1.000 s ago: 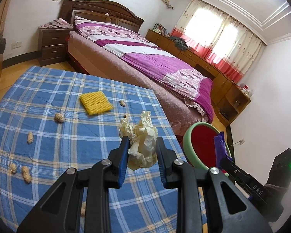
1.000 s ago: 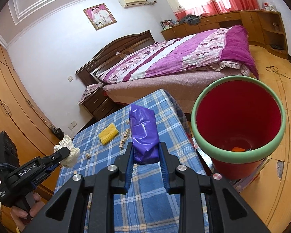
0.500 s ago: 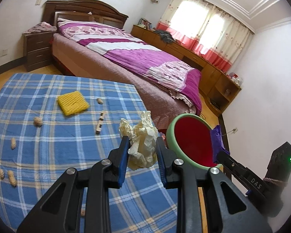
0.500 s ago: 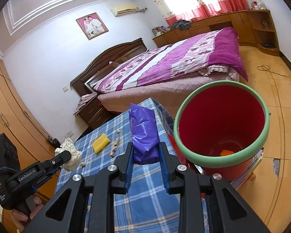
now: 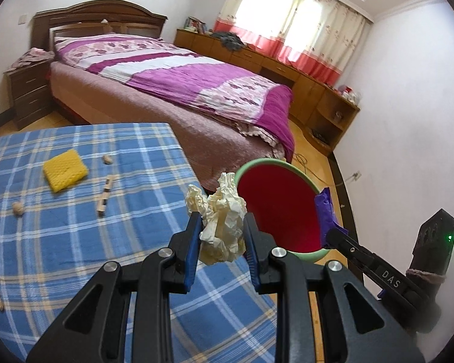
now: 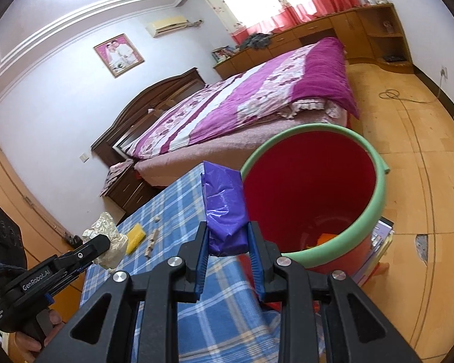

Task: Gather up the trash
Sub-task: 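Carry the tissue and purple bag over the red bucket with both tools, then open both tools to drop the tissue and bag into the bucket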

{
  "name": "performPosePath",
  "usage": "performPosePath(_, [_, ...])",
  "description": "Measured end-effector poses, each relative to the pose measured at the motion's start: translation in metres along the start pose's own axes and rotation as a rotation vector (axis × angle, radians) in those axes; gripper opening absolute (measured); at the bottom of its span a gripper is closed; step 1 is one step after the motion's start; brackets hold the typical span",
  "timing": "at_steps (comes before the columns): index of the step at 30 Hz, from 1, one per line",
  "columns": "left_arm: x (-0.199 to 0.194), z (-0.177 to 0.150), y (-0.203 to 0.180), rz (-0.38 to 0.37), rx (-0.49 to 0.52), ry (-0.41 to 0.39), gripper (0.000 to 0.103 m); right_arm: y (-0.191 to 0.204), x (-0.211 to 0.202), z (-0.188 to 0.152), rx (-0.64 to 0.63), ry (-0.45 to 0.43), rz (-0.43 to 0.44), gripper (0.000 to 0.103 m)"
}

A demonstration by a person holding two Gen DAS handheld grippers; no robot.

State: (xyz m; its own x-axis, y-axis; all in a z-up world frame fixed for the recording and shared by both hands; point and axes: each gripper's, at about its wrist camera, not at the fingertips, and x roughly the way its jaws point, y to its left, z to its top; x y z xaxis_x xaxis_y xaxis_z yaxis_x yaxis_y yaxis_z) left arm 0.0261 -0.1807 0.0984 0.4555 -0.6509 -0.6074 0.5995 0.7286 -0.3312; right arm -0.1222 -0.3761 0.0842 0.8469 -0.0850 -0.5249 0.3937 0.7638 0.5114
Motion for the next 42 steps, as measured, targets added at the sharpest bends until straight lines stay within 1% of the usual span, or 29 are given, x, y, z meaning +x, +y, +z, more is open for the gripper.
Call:
performPosePath(13, [0.072,0.003,-0.05,-0.03,0.11,0.107,0.028,-0.05,0.017,0.008,0.08,0.011,-0.084,0.028])
performPosePath(19, [0.108,0.003,-0.069,-0.034,0.157,0.148,0.028,-0.065,0.027,0.009,0.093,0.022,-0.116,0.029])
performPosePath(23, [0.125,0.001,-0.075,-0.041,0.168,0.167,0.028,-0.07,0.033,0.009,0.093,0.028,-0.128,0.031])
performPosePath(25, [0.129,0.0,-0.075,-0.05,0.162,0.176,0.032,-0.073,0.035,0.01,0.098,0.028,-0.132,0.031])
performPosePath(27, [0.133,0.0,-0.076,-0.061,0.156,0.183,0.038,-0.075,0.037,0.01,0.102,0.029,-0.133,0.033])
performPosePath(34, [0.136,0.0,-0.077,-0.06,0.166,0.174,0.043,-0.078,0.042,0.011,0.105,0.037,-0.139,0.037])
performPosePath(36, [0.136,0.0,-0.079,-0.061,0.171,0.169,0.05,-0.079,0.042,0.01,0.107,0.037,-0.138,0.038])
performPosePath(39, [0.135,0.002,-0.083,-0.058,0.186,0.156,0.057,-0.079,0.04,0.01,0.111,0.031,-0.139,0.04])
performPosePath(42, [0.133,0.003,-0.083,-0.057,0.193,0.149,0.058,-0.078,0.039,0.011,0.113,0.027,-0.143,0.04])
